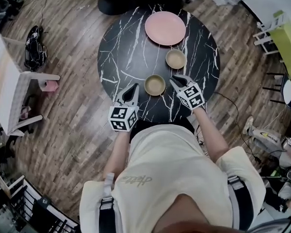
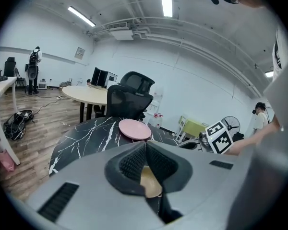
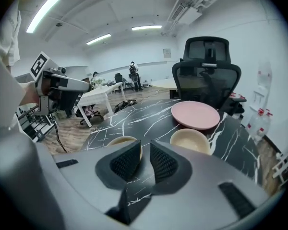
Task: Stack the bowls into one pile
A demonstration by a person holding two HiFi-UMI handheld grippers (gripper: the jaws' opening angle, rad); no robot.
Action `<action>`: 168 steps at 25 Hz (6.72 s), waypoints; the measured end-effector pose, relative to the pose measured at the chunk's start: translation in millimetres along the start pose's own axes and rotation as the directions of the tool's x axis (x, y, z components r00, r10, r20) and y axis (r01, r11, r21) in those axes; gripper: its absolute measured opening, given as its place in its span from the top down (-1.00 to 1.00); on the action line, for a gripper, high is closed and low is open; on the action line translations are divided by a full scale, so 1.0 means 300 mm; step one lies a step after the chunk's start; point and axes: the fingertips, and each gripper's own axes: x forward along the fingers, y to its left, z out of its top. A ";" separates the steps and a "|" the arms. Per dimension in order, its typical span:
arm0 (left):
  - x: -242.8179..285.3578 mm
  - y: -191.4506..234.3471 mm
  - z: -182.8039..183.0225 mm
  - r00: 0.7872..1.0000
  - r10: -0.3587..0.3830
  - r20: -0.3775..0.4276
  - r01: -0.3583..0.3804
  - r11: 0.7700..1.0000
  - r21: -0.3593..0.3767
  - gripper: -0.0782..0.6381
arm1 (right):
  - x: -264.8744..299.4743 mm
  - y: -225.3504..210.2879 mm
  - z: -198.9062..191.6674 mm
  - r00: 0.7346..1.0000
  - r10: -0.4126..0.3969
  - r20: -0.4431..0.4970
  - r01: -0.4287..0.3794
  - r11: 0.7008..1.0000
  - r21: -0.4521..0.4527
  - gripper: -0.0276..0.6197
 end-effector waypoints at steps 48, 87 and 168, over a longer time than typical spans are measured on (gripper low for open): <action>0.268 -0.080 -0.091 0.979 0.123 -0.162 -0.122 0.992 0.015 0.72 | 0.099 -0.540 -0.029 0.998 -0.026 0.052 0.019 0.991 0.130 0.71; 0.234 0.042 -0.091 0.978 0.166 -0.129 -0.177 0.981 -0.081 0.72 | 0.231 -0.561 -0.108 0.992 0.027 -0.123 0.001 0.976 0.218 0.84; -0.044 0.253 -0.236 0.988 0.090 -0.122 -0.105 0.987 -0.120 0.72 | 0.276 0.059 -0.117 0.976 0.130 -0.173 -0.101 0.981 0.163 0.83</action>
